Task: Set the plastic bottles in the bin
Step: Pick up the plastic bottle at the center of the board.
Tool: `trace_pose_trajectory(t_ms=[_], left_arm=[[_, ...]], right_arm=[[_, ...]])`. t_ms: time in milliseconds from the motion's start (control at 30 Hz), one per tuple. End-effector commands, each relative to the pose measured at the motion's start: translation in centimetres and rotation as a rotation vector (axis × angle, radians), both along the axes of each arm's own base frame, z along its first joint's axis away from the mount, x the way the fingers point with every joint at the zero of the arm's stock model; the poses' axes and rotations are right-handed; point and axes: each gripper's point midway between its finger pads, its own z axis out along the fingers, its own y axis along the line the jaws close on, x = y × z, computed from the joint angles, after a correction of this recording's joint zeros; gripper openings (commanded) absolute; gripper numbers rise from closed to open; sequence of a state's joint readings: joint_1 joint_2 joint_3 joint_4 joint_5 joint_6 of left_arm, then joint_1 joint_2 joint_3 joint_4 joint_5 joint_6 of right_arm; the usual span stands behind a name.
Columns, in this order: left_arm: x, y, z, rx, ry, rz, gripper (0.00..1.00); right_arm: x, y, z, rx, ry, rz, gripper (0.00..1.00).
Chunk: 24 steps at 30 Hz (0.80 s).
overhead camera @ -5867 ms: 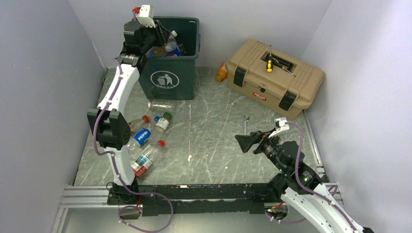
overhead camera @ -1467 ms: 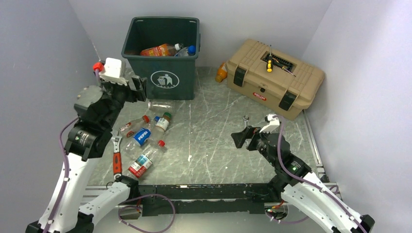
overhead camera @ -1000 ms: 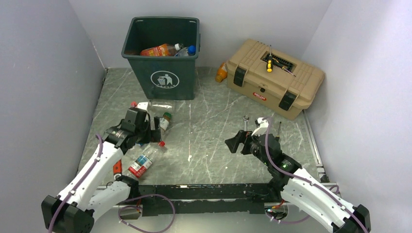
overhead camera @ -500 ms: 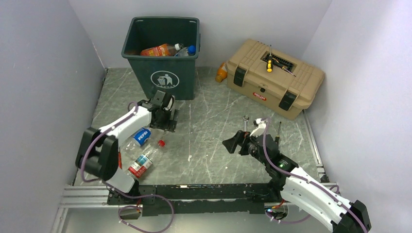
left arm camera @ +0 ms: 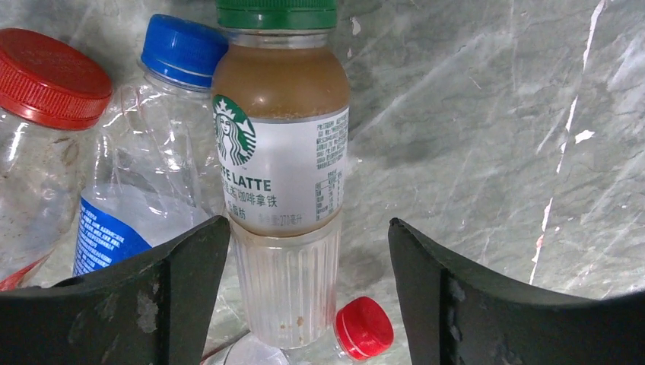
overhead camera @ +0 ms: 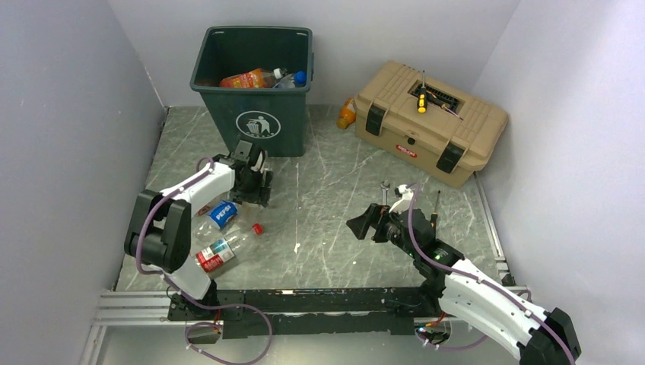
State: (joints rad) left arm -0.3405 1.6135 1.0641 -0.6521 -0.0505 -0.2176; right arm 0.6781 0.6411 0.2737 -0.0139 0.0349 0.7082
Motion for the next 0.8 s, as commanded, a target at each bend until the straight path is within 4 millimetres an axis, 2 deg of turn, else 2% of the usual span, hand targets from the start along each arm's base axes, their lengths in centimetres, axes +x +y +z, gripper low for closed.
trace_pose_trajectory(t_ms=[0,267,500,633,767], left_arm=[[0.1,-0.3,-0.6,0.012,0.002,-0.03,0.8],[-0.8,-0.6,-2.7,0.095,0.059,-0.051,0.75],[-0.9,-0.8,-2.8,0.088,0.058,-0.038,0.56],[-0.9,-1.6,-1.5,0.071,0.022,-0.052,0.44],[-1.4,-3.6,2.3,0.003,-0.119,-0.1,0.4]], right_arm=[[0.5,0.9,2.5,0.063,-0.067,0.018,0.98],[0.4,0.7,2.5,0.066,-0.067,0.013,0.98],[0.4,0.5,2.7,0.078,-0.076,-0.004,0.98],[0.2,0.1,2.9,0.082,-0.082,-0.015,0.98],[-0.3,-0.5,2.9,0.049,-0.086,-0.008,0.98]])
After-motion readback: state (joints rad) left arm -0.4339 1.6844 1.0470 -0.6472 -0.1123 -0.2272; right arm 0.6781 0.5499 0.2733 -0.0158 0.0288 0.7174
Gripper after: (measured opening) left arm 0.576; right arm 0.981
